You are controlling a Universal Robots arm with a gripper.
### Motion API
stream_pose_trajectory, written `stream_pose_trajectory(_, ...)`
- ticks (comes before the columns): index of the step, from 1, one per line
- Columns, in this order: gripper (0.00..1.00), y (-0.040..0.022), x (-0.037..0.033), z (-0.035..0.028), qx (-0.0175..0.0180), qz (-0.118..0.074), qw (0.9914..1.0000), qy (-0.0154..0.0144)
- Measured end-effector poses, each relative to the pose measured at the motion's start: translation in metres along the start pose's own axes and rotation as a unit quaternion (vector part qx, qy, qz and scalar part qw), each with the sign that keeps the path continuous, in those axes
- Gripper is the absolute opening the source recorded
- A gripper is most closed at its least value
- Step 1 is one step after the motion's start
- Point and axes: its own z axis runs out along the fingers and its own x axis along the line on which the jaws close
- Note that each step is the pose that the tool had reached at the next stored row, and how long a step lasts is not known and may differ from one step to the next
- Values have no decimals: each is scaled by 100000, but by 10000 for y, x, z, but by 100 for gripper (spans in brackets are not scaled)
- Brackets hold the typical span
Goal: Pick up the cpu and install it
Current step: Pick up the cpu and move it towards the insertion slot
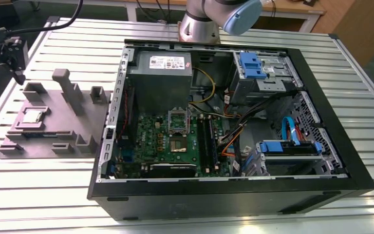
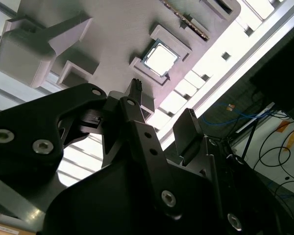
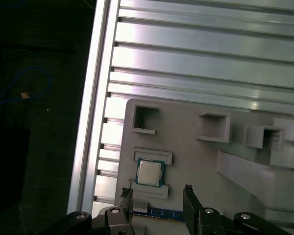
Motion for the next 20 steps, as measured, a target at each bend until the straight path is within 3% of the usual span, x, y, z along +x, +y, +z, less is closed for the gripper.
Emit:
stream_pose_trajectory(11,53,-31,17,168,2,-7,100000,-12)
stream_pose_trajectory(20,53,-31,18,187,1,1,100000,-9)
